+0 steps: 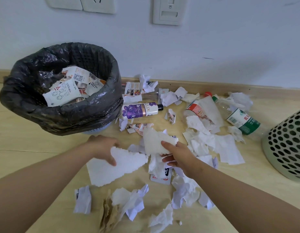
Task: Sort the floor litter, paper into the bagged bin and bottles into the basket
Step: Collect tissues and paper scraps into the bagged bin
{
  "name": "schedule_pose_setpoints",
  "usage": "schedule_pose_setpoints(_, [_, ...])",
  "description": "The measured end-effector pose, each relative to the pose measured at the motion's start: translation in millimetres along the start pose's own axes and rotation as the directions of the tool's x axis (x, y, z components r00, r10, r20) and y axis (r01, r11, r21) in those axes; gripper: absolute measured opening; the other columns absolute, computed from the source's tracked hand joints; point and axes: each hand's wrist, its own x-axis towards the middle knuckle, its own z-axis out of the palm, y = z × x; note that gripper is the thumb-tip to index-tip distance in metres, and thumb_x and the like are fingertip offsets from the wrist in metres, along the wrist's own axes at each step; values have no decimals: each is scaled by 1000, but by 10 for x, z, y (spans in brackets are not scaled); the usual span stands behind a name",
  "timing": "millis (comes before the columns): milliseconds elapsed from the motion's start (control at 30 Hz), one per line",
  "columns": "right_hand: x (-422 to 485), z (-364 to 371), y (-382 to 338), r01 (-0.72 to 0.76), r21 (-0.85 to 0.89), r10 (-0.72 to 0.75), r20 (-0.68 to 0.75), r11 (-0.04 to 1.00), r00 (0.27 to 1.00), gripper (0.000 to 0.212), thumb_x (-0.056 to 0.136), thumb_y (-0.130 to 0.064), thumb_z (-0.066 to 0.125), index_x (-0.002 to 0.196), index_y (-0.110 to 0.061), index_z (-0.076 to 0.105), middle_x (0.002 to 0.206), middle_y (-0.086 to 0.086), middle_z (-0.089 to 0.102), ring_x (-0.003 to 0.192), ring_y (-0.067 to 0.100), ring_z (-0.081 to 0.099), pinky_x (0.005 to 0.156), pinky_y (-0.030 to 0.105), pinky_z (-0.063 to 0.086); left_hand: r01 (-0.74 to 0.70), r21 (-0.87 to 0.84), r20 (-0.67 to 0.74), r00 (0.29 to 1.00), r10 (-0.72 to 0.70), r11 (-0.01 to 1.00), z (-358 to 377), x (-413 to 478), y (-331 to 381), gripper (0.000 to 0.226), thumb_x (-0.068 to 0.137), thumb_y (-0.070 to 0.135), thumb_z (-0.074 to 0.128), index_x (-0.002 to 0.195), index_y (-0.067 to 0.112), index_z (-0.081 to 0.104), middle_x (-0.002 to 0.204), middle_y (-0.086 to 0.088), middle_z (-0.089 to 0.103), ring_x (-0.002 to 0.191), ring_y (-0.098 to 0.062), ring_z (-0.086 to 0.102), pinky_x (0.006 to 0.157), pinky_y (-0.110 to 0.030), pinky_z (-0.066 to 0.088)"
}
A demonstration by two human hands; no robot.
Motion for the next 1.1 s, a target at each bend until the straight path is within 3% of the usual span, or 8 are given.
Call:
schedule_pose_setpoints(167, [-25, -48, -243, -21, 314, 21, 5, 949, 1000, 28, 91, -38, 55, 101, -11, 55, 75, 7, 62, 66, 19, 58, 65, 28, 45, 22, -563, 58, 998, 13, 826, -291, -27, 103, 49, 81, 40, 70, 121, 17, 55, 120, -4, 59, 103, -22, 57, 85, -31, 47])
schedule_pose_setpoints(233, [-24, -71, -379, 34, 432, -20, -39, 901, 999, 23, 91, -36, 55, 100, -15, 56, 77, 5, 58, 66, 17, 56, 65, 27, 45, 40, -836, 39, 999, -13, 547, -343, -44, 207, 36, 85, 31, 67, 117, 19, 55, 106, -3, 63, 91, -20, 60, 75, -29, 49])
schedule_pose_setpoints(333, [-29, -72, -486, 113, 486, -69, -107, 867, 992, 13, 89, -33, 59, 96, -21, 59, 84, 0, 57, 69, 14, 54, 67, 27, 44, 35, -990, 30, 999, -35, 134, -389, -93, 399, 15, 91, 22, 60, 106, 23, 56, 92, 1, 66, 75, -14, 60, 62, -25, 46])
schedule_pose_setpoints(467, [-64, -63, -460, 128, 477, -78, -123, 870, 989, 7, 89, -27, 61, 92, -21, 57, 79, -1, 58, 68, 14, 54, 64, 25, 45, -3, -989, 3, 999, -36, -145, -381, -142, 605, 14, 94, 22, 55, 108, 22, 55, 91, 1, 64, 76, -15, 59, 61, -29, 47])
schedule_pose_setpoints(633, [-89, -45, -419, 168, 426, -144, -88, 889, 986, 13, 92, -23, 57, 103, -18, 56, 84, -1, 61, 74, 16, 59, 61, 27, 47, -12, -984, -8, 1000, -23, -179, -339, -180, 750, 21, 94, 37, 52, 107, 20, 54, 93, -2, 64, 78, -18, 60, 69, -34, 53])
schedule_pose_setpoints(833, [-69, 51, -422, 248, 262, -240, -64, 933, 969, 18, 88, -24, 62, 105, -24, 55, 98, -1, 66, 86, 17, 63, 75, 32, 53, -23, -983, -4, 994, -108, -182, -378, -192, 784, 93, 54, 64, 75, 134, 27, 44, 128, -3, 56, 103, -26, 62, 63, -32, 55])
schedule_pose_setpoints(967, [-101, 112, -468, 282, 246, -293, 8, 927, 956, 14, 91, -29, 57, 105, -28, 52, 97, -7, 63, 85, 10, 61, 80, 30, 51, -89, -974, -62, 989, -136, -208, -408, -209, 780, 51, 76, 42, 73, 119, 23, 54, 113, -4, 66, 94, -25, 65, 63, -31, 52])
schedule_pose_setpoints(1100, [-88, 151, -508, 213, 327, -236, 32, 921, 971, 47, 89, -51, 51, 129, -27, 49, 120, 1, 64, 105, 22, 64, 95, 46, 50, -125, -965, -94, 986, -140, -229, -435, -239, 754, 35, 79, 30, 72, 111, 23, 61, 108, -2, 68, 93, -23, 64, 68, -31, 51])
